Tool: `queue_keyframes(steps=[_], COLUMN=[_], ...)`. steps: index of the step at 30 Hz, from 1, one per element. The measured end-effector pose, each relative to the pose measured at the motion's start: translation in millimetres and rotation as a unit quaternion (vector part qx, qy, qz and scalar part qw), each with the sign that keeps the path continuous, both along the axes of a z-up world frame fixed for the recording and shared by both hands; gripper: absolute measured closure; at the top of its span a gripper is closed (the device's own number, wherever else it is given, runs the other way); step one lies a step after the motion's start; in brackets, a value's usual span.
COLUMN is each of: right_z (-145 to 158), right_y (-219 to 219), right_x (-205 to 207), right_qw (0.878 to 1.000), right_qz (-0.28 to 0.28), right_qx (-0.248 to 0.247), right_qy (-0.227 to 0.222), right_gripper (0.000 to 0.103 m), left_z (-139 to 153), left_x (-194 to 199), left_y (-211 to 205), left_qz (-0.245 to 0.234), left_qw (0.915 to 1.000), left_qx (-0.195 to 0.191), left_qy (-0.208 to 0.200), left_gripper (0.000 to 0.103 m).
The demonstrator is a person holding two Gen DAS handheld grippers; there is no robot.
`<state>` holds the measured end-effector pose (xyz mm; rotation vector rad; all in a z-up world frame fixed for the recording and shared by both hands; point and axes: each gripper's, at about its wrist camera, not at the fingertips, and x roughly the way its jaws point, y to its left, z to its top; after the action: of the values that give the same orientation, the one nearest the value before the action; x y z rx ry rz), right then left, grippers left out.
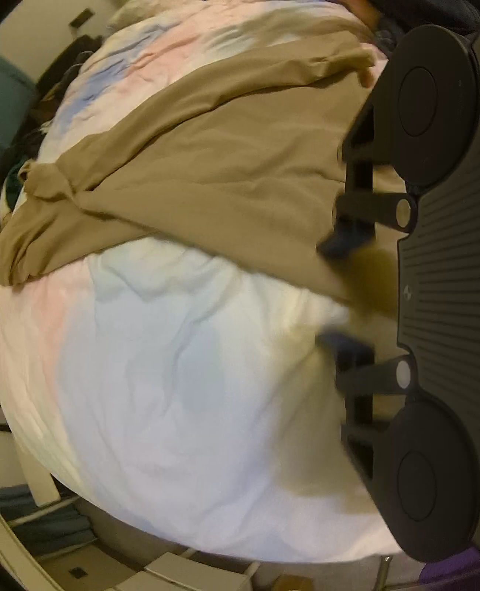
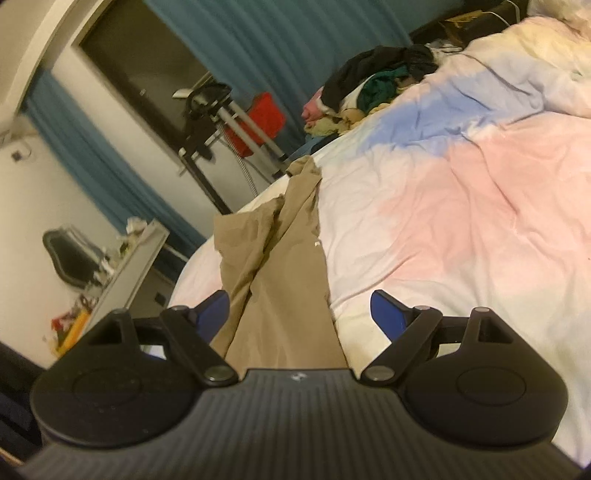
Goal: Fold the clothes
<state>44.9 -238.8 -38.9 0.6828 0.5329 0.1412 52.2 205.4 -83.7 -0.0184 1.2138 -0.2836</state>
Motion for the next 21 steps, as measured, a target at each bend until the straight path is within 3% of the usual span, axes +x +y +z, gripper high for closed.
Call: queue_keyframes(steps=[1,2,6,12,17,20,21], right_z=[0.0,0.6,-0.8,0.3,5.1,-5.3,-11.7], right_y=[-2.1,-3.1,-7.7,-7.6,-3.5,-0.8,-0.1], right_x=[-1.1,-1.7,-0.1,0.9,-1.9,6.1,9.6], right_qw=[1.0,1.0,1.0,1.0,0.999,0.999,0.998], right_qz=[-0.005,-0.01,-0.017,-0.028,-0.014,0.028,0.048], right_qx=[0.003,0.001,0.005,-0.012,-0.03,-0.015,-0.003], right_qy=[0.0,-0.002,0.002,0.005,-0.004,0.027,0.044], right_gripper=[0.018,0.018,0.017,0.017,0.017,0.017,0.018], left_z=[5.5,12.3,43.0,77.5,59.7,32.2,22.7], left_x=[-3.1,-7.4,-29.6,-65.8,-72.4,-65.5,-60.6], left_y=[-3.8,-10.6,-53.2,-132.2,-171.3,-182.4,-180.2], left_qz=[-0.01,-0.021,-0.078,-0.134,-0.119,-0.103,-0.094], left_qw=[1.0,0.9997,0.995,0.9869,0.9902,0.9939,0.9953], left_qx=[0.0,0.006,0.044,0.036,0.006,0.0,-0.015], left_qy=[-0.001,-0.006,-0.044,-0.083,-0.073,-0.041,-0.02], left_gripper=[0.098,0.101,0.101,0.102,0.102,0.1,0.094])
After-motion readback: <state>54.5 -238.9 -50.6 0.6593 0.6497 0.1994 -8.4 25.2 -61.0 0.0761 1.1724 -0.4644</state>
